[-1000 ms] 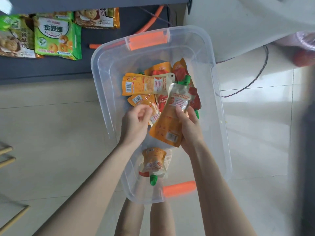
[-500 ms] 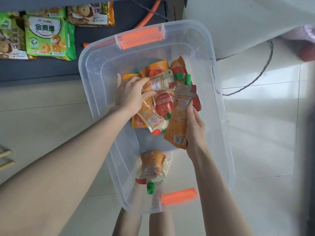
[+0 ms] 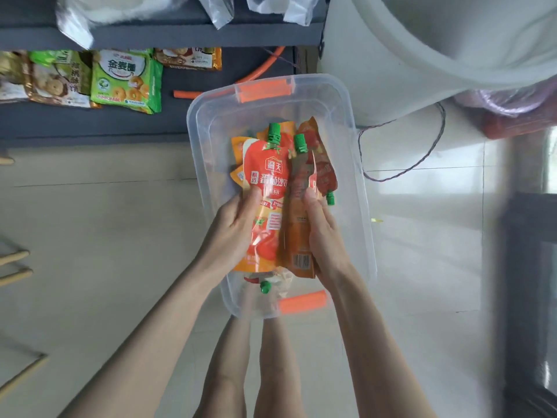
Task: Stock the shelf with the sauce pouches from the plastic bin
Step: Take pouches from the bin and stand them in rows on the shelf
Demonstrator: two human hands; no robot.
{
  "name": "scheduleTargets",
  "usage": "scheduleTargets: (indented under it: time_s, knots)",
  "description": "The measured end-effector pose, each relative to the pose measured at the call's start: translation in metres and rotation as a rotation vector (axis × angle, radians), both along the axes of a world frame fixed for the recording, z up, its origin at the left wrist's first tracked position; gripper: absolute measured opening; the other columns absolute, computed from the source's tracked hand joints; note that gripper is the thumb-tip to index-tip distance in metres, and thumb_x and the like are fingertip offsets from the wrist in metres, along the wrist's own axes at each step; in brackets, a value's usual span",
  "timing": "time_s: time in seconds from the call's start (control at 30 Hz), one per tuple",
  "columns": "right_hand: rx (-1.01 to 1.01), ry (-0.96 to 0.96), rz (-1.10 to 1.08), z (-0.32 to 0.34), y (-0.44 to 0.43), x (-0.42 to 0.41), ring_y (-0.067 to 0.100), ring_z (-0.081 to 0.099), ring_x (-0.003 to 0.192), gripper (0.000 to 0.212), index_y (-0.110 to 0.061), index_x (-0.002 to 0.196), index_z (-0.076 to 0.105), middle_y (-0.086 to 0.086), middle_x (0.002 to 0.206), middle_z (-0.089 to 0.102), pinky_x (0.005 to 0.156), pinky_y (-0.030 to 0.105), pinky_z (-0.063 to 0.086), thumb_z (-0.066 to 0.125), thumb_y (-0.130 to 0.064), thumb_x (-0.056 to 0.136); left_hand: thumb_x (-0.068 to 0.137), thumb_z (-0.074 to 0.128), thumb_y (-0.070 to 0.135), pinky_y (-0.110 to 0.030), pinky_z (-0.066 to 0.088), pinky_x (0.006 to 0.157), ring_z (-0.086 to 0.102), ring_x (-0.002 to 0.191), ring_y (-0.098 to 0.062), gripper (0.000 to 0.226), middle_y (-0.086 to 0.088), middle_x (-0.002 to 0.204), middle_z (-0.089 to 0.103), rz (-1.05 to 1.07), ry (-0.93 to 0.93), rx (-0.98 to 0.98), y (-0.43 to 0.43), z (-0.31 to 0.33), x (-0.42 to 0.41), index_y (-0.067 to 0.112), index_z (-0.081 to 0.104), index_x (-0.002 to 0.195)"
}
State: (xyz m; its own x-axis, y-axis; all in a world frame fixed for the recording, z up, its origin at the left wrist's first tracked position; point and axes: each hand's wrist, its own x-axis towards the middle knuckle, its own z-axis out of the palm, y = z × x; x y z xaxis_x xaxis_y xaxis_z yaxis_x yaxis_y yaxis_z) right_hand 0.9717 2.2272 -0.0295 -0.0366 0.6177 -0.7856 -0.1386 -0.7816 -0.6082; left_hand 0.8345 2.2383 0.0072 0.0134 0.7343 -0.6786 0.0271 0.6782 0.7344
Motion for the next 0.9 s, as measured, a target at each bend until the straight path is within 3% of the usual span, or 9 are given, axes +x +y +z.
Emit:
scheduleTargets:
  time_s: [0.07, 0.2, 0.4, 0.53, 0.63, 0.7, 0.8, 0.9]
  knots:
    - [0.016, 0.012, 0.016, 0.031, -0.009, -0.005, 0.02, 0.065, 0.103, 0.059, -0.034, 0.11, 0.059, 0.0, 0.112, 0.067, 0.094, 0.047, 0.049, 0.06, -0.075, 0.068, 0.092, 0.052, 0.032, -0.022, 0.055, 0.071, 0.069, 0.085, -0.009, 0.021, 0.004, 0.094, 0.072, 0.07, -0.025, -0.003, -0.016, 0.033, -0.006, 0.02, 0.061, 0.107]
    - [0.069, 0.118, 0.076, 0.104, -0.021, -0.019, 0.02, 0.069, 0.098, 0.052, -0.018, 0.119, 0.055, 0.005, 0.11, 0.069, 0.087, 0.038, 0.055, 0.068, -0.046, 0.078, 0.085, 0.065, 0.024, -0.031, 0.057, 0.074, 0.07, 0.086, -0.017, 0.025, -0.003, 0.098, 0.071, 0.164, -0.003, 0.039, -0.043, 0.103, -0.025, 0.015, 0.057, 0.107]
    - [0.278, 0.006, 0.204, 0.221, -0.021, -0.058, 0.016, 0.071, 0.09, 0.049, -0.019, 0.109, 0.057, 0.001, 0.101, 0.071, 0.078, 0.031, 0.057, 0.076, -0.043, 0.072, 0.087, 0.063, 0.03, -0.037, 0.054, 0.082, 0.069, 0.094, -0.018, 0.017, 0.002, 0.099, 0.072, 0.319, -0.008, 0.164, -0.081, 0.208, -0.066, 0.024, 0.063, 0.103]
    - [0.466, -0.062, 0.301, 0.293, -0.015, -0.1, 0.004, 0.069, 0.075, 0.016, -0.022, 0.091, 0.057, -0.012, 0.077, 0.071, 0.067, 0.021, 0.055, 0.065, -0.035, 0.086, 0.088, 0.062, 0.027, -0.041, 0.054, 0.086, 0.068, 0.096, -0.021, 0.016, -0.001, 0.101, 0.072, 0.421, -0.043, 0.264, -0.092, 0.267, -0.101, 0.022, 0.066, 0.102]
    - [0.506, -0.045, 0.36, 0.338, -0.01, -0.135, 0.008, 0.068, 0.087, 0.033, -0.013, 0.11, 0.051, -0.004, 0.097, 0.068, 0.075, 0.022, 0.057, 0.056, -0.04, 0.091, 0.086, 0.064, 0.028, -0.041, 0.056, 0.083, 0.069, 0.093, -0.021, 0.016, -0.001, 0.098, 0.073, 0.439, -0.021, 0.355, -0.088, 0.305, -0.139, 0.021, 0.066, 0.101]
    - [0.554, -0.011, 0.368, 0.362, -0.005, -0.16, 0.014, 0.068, 0.092, 0.037, -0.012, 0.117, 0.051, 0.003, 0.105, 0.067, 0.077, 0.024, 0.057, 0.057, -0.037, 0.091, 0.086, 0.064, 0.029, -0.035, 0.056, 0.077, 0.07, 0.09, -0.016, 0.017, 0.003, 0.096, 0.074, 0.446, -0.006, 0.425, -0.081, 0.326, -0.169, 0.023, 0.066, 0.102]
    - [0.65, -0.007, 0.355, 0.394, 0.008, -0.196, 0.018, 0.071, 0.083, 0.03, -0.007, 0.112, 0.06, 0.004, 0.096, 0.072, 0.068, 0.029, 0.056, 0.062, -0.027, 0.089, 0.086, 0.065, 0.024, -0.026, 0.054, 0.072, 0.069, 0.087, -0.01, 0.015, 0.007, 0.092, 0.074, 0.426, 0.019, 0.525, -0.067, 0.353, -0.219, 0.021, 0.065, 0.1]
    - [0.743, -0.043, 0.278, 0.42, 0.02, -0.236, 0.015, 0.069, 0.074, 0.027, -0.003, 0.107, 0.061, 0.002, 0.086, 0.071, 0.063, 0.028, 0.054, 0.067, -0.02, 0.086, 0.084, 0.066, 0.025, -0.026, 0.053, 0.072, 0.069, 0.089, -0.012, 0.019, 0.004, 0.095, 0.073, 0.373, 0.042, 0.588, -0.049, 0.374, -0.268, 0.021, 0.064, 0.102]
